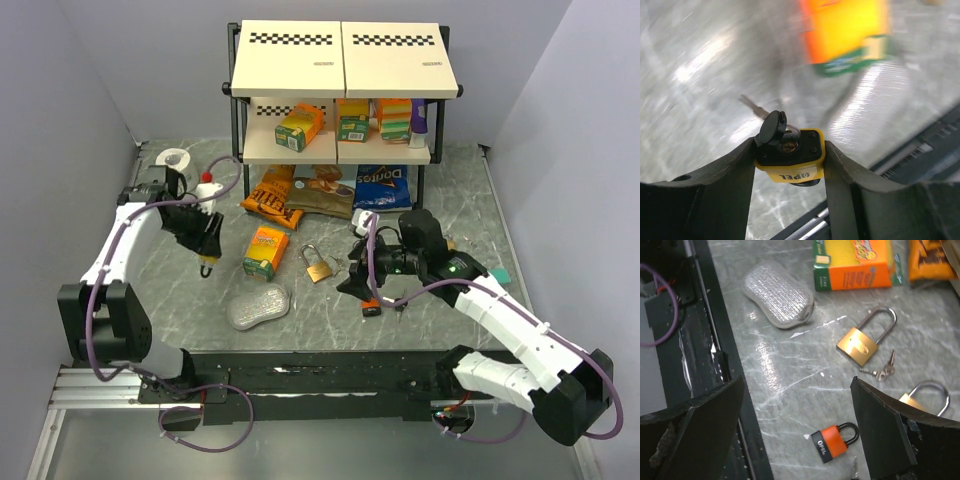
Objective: Lock with the key
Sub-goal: Pick up the lock from the center of the board, then lock the lock.
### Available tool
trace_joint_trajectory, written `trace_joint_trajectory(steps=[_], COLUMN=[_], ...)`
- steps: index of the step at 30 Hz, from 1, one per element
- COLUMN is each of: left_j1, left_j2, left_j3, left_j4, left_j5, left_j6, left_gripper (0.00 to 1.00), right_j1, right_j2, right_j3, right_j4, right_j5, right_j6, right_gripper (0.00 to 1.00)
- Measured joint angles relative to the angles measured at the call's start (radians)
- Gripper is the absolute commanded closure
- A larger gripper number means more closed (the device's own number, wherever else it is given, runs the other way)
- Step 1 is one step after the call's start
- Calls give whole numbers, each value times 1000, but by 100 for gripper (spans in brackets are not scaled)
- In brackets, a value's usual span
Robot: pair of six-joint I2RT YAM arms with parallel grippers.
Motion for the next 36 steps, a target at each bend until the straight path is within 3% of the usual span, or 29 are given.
trace_joint_trajectory(steps=[9,13,22,29,36], left_j1=[-256,-407,-718,-808,-824], left_j2=[-99,-122,-128,-82,-54], left_j3=[129,152,151,197,211], left_j4=[-196,-214,-171,-170,-178], left_j5=[246,344,453,494,516], left_j6=[52,50,8,7,17], left_gripper=[99,99,99,99,99], right_j1=[41,83,203,302,369], right_j2=[2,2,0,13,51], right_j3=[71,125,166,182,200], right_j4=[37,28,-90,-122,-138], right_j5=[-143,-215,-293,-297,-276], right_j6=[-301,-456,-753,-833,-890], right_gripper=[7,7,19,26,31])
